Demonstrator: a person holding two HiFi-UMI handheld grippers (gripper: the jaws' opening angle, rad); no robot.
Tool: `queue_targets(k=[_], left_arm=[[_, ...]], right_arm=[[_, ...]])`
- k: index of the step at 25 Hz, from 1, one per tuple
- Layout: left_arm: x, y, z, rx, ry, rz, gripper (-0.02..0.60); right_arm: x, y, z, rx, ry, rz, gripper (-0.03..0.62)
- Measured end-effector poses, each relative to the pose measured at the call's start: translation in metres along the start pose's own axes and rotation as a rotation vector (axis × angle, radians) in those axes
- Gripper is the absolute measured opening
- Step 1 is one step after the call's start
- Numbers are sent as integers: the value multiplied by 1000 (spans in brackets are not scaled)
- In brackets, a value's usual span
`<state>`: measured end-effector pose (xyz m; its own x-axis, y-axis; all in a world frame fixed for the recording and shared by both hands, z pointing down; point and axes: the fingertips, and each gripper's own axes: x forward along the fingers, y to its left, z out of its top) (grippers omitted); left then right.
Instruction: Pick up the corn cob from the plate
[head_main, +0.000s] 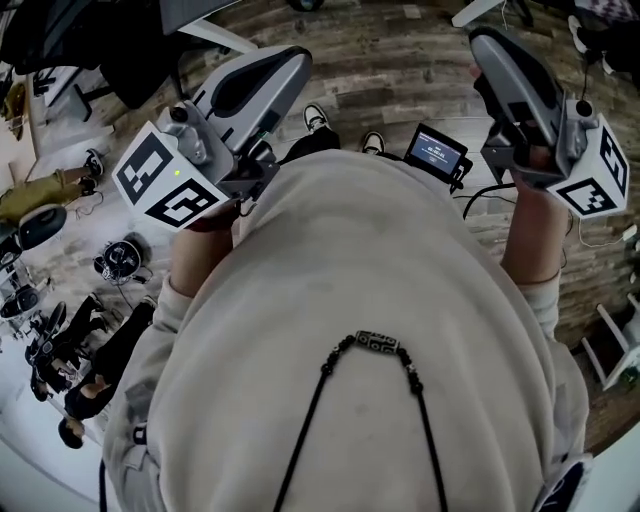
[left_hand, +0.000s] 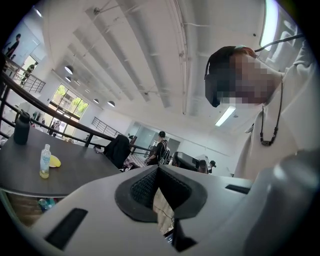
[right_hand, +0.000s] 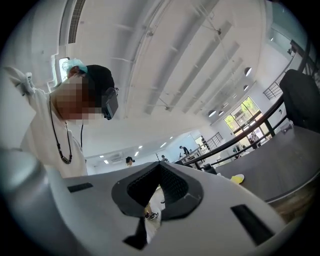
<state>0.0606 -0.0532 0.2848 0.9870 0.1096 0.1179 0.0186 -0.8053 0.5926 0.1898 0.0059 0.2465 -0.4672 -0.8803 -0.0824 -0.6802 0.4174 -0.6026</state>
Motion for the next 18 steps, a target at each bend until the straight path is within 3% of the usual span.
queue_targets(k=[7,13,18], left_arm=[[5,39,7,-35,-20,-37,0],[18,24,-15,-3,34,-163,0],[26,8,-33,10,58,-221,0]], right_arm=[[37,-19,-5,-69,96,-64,15],[39,-13,-12,-137,109,-103,15],[20,-7,-17,-161,93,-123,15]])
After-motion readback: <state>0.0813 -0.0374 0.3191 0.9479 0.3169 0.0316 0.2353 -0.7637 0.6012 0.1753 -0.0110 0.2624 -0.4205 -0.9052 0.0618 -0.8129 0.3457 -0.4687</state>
